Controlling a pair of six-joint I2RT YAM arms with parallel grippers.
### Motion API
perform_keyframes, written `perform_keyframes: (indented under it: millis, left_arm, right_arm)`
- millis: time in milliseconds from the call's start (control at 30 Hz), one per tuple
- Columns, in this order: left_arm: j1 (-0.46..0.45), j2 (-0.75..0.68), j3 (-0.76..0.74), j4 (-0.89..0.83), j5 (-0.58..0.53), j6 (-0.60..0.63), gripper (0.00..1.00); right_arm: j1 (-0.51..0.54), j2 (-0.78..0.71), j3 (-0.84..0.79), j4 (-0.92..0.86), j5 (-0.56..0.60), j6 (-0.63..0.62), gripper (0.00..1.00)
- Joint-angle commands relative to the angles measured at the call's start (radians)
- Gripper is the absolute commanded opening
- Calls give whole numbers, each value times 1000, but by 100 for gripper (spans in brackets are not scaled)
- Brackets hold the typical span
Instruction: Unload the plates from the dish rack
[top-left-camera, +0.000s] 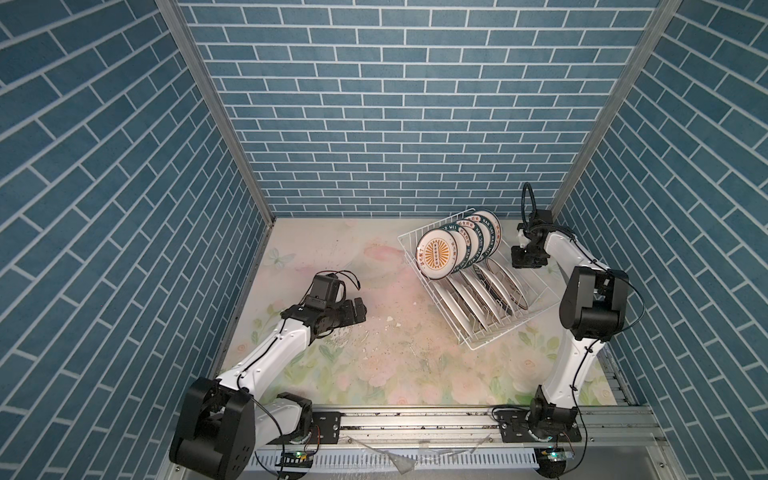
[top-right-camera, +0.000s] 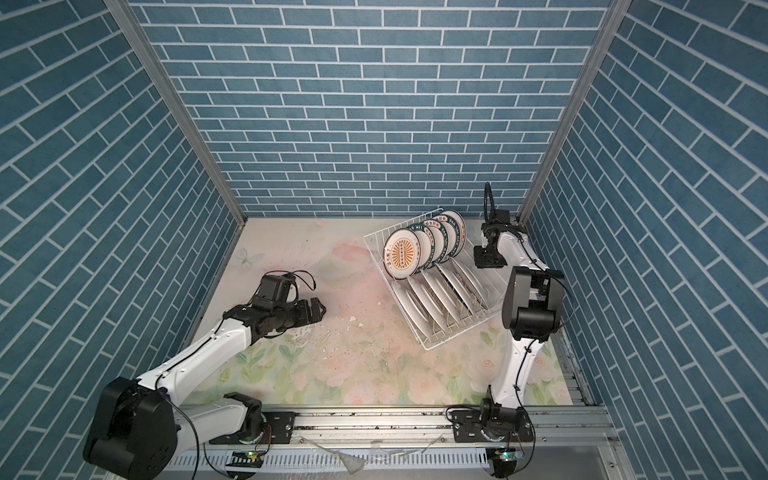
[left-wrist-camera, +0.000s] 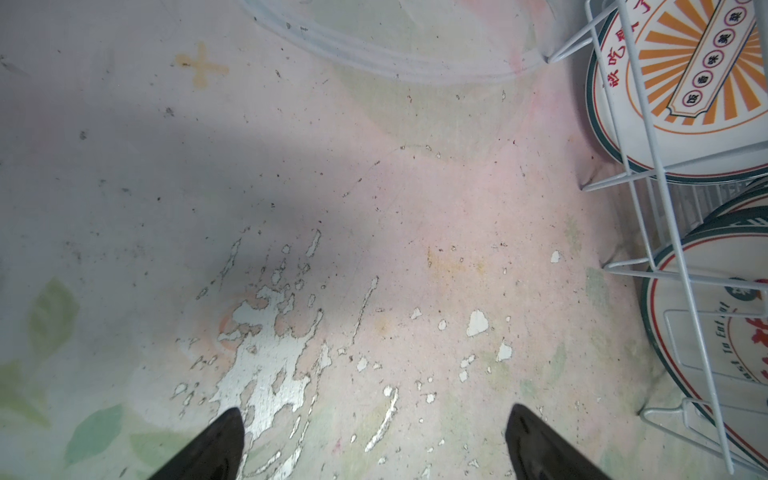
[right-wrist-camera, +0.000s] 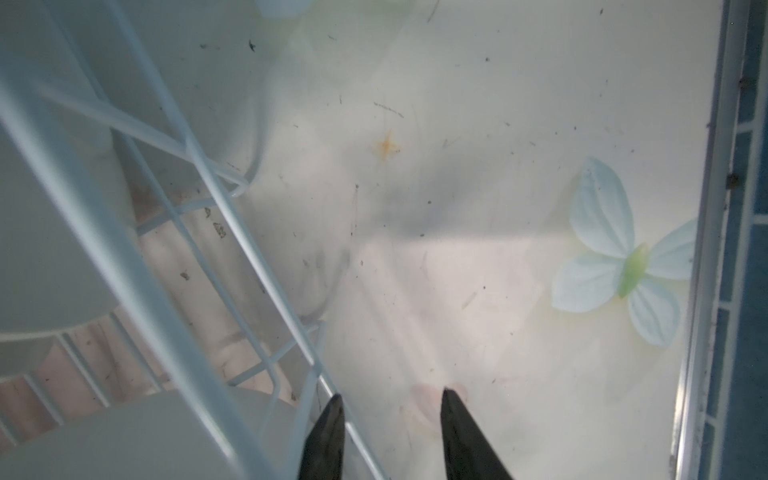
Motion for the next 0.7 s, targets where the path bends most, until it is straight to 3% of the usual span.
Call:
perform_keyframes:
  millis: [0,667]
  left_arm:
    - [-9,4,24,2,0,5,99]
    - [-20,-64,3,-26,-23,11,99]
  right_arm:
    - [-8,48,92,8,-22,-90,40]
    - [-38,224,354,-140,-12,-190,46]
